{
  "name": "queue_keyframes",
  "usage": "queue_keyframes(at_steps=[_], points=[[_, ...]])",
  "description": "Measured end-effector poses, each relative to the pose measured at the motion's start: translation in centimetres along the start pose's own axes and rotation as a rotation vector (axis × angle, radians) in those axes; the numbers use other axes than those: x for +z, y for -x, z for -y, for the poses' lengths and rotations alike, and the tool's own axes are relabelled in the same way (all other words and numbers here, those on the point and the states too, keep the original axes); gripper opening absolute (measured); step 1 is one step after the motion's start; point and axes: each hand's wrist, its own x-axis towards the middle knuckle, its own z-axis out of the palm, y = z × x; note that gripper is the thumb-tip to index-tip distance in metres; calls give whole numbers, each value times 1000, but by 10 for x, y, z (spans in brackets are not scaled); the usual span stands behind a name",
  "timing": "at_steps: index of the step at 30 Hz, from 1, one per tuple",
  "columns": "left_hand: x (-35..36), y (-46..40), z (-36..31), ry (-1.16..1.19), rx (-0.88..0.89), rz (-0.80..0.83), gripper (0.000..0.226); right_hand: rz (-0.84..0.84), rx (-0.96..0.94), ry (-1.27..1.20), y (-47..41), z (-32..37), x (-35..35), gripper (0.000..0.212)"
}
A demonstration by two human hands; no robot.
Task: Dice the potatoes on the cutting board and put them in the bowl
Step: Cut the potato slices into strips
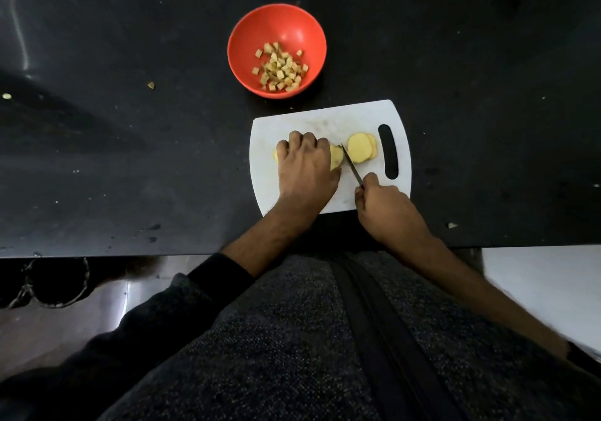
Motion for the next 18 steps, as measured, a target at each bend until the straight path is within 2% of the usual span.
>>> queue_keyframes(at_steps=[3,11,18], points=[[-1,0,9,48,24,14,36,19,-8,-16,1,3,3,21],[-4,4,21,157,-20,42,62,-23,-20,-33,1,12,4,20],[-1,4,17,68,-29,-32,38,-68,-81,-40,-8,22,7,25]])
